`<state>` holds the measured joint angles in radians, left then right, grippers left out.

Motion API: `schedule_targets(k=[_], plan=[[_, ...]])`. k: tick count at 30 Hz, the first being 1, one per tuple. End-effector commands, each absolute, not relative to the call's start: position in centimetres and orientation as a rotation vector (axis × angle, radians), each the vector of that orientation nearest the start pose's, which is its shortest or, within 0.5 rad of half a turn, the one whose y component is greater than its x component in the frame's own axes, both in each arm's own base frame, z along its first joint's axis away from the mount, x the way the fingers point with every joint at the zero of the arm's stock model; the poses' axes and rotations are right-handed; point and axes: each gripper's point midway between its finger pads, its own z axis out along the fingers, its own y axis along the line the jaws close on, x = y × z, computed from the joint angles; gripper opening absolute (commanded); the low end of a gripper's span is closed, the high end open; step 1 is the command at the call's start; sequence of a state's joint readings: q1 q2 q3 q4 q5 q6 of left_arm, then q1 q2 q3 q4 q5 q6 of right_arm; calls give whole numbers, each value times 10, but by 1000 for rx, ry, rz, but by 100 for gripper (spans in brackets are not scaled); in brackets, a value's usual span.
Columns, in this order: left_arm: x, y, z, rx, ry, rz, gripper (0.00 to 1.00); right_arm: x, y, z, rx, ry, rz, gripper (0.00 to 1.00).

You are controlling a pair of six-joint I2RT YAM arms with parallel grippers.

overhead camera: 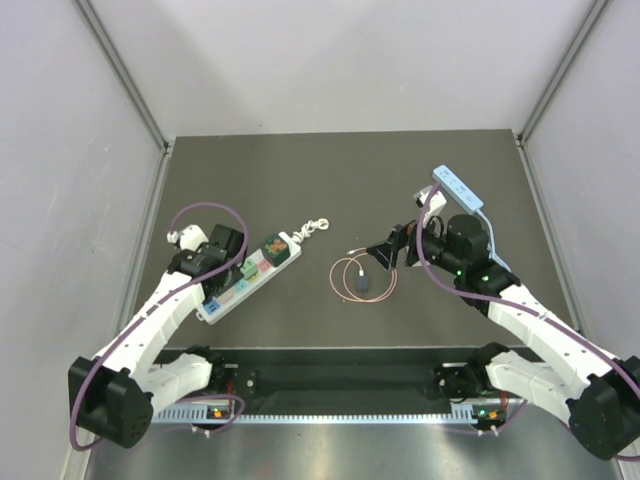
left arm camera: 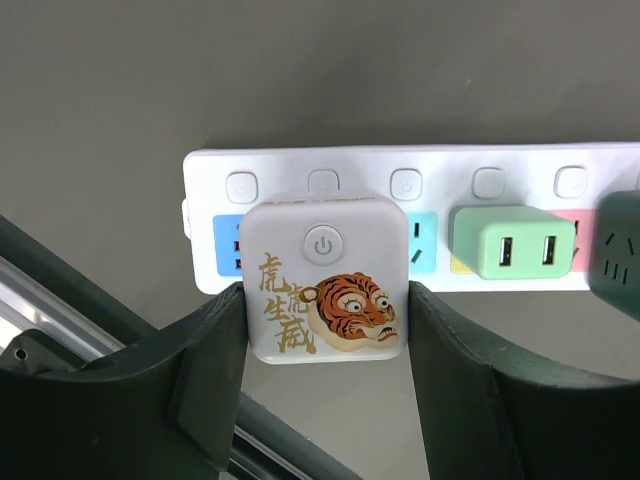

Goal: Insert the plug

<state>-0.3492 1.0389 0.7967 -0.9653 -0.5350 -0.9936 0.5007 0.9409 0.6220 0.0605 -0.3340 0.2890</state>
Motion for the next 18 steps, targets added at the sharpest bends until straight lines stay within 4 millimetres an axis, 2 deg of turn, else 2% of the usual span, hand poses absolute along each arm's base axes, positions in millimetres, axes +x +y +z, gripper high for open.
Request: schedule_targets(k=[1,5,11,18], plan=[[192,-21,93,-918,2459,250,0,263,221,224,-454,1781,856,100],[192,-20,95,-913,2463,254,0,262,221,225,-455,1776,853,100],[196,-17,109,-897,2442,271,0,264,220,223,-450,1777,848,100],[197,-20,101,-901,2458,267,0,263,220,223,-454,1774,845,100]])
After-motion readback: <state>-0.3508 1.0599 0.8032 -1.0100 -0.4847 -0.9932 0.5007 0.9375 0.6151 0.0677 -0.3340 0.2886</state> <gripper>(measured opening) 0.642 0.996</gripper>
